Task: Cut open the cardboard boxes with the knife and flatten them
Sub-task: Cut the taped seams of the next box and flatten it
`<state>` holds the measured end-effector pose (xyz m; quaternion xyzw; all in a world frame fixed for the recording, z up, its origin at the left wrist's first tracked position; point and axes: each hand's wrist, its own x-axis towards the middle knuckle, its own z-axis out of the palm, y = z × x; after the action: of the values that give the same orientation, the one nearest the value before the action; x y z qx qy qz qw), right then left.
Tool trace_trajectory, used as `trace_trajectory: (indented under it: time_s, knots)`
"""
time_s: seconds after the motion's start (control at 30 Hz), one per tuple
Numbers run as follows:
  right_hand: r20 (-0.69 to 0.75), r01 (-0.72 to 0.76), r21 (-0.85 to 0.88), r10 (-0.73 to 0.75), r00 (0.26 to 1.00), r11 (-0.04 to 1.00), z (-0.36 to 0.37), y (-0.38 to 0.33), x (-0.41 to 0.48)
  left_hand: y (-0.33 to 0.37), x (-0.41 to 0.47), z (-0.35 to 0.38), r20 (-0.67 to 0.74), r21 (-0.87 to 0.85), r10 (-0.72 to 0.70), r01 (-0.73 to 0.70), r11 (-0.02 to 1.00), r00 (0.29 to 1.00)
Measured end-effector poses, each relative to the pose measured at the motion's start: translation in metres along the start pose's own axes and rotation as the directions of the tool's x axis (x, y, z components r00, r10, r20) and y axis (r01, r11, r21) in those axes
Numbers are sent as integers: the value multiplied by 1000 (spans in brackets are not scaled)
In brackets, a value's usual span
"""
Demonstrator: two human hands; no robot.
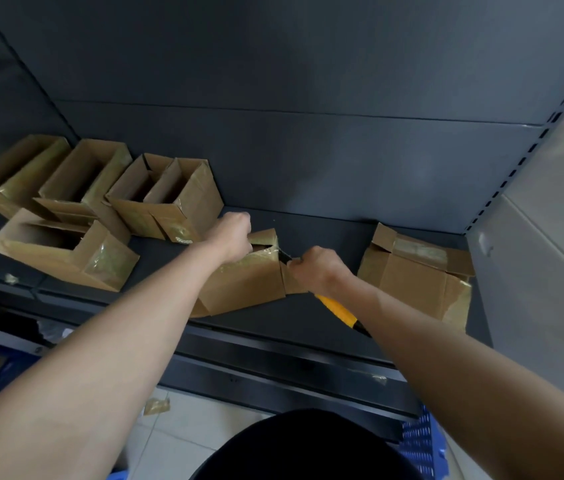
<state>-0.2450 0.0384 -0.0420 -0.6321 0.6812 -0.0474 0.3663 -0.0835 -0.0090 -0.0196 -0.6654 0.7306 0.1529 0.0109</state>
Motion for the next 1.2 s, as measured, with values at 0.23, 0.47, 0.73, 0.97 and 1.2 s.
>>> trace_trajectory:
  time_s: [0.23, 0.47, 0.73, 0.97, 1.2]
  knots:
    - [-63, -58, 89, 64, 996, 994, 8, 15, -2, 2, -6, 3, -22, -22, 3, -3, 1000, 1000]
    - [-88, -88, 189, 106, 991, 978, 18, 2, -1, 3, -10, 6, -45, 8, -1, 1, 1000, 999]
    - [217, -261, 524, 169, 961, 811, -3, -5, 10, 7, -13, 6, -40, 25, 20, -19, 1000, 999]
    - [374, -367, 601, 156, 914, 710, -10, -2, 8, 12, -14, 5, -62, 46, 2, 1, 999, 998]
    - [50, -198, 519, 201, 978, 832, 12, 8, 20, 9, -13, 4, -34, 101, 27, -23, 995, 999]
